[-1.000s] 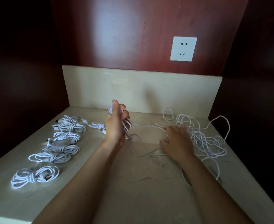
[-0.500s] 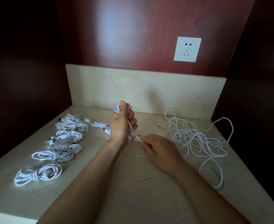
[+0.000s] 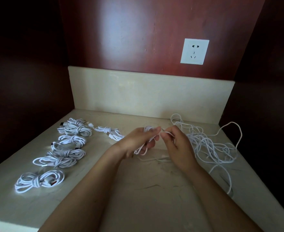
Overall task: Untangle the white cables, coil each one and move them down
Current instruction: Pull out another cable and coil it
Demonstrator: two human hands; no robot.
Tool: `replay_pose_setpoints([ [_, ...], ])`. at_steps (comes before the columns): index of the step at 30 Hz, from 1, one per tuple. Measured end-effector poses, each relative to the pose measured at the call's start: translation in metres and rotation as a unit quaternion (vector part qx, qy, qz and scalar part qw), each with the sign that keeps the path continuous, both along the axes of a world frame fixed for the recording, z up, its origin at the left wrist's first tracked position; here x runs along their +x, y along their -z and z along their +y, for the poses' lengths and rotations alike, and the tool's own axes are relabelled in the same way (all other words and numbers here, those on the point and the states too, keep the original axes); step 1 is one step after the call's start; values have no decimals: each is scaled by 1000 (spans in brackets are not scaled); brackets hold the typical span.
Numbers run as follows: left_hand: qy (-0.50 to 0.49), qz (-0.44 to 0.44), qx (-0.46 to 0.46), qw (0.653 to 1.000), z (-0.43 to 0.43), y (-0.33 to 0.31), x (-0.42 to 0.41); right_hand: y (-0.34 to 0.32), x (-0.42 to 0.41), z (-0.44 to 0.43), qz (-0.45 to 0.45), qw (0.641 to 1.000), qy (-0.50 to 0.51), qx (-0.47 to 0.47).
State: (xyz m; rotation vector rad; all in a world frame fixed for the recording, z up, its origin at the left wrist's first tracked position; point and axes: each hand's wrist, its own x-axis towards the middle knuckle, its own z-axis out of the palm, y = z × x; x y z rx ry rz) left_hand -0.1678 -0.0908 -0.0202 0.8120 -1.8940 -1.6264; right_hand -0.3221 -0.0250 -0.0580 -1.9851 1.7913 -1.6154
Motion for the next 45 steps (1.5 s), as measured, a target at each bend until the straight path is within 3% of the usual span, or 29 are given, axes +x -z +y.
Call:
replay_pose_setpoints([
  [7,20,209,89,974,10,-4,-8,2,-6,-8,73,993,88,25],
  [11,12,249,110,962,16,-2,-14,2,-18,-10,109,984,140,13],
  [18,-22,331,217,918,11,-1,-21,-6,-12,-1,-7,990,135,-43],
  [23,-1,405,312,860,5,5,-20,-8,-3,0,28,985,167,18],
  [30,-17,410,299,862,6,4,-21,3,-11,-11,144,974,172,42],
  [35,-8,449,332,830,-1,0,-12,9,-30,-12,65,974,190,103],
  [39,-55,373,305,874,-4,-1,-9,5,-28,-9,72,972,193,115],
  [42,-88,308,272,907,-6,-2,-8,-4,-16,2,99,977,182,51],
  [45,-81,307,283,905,-11,-5,-3,-12,2,8,-17,996,76,50],
])
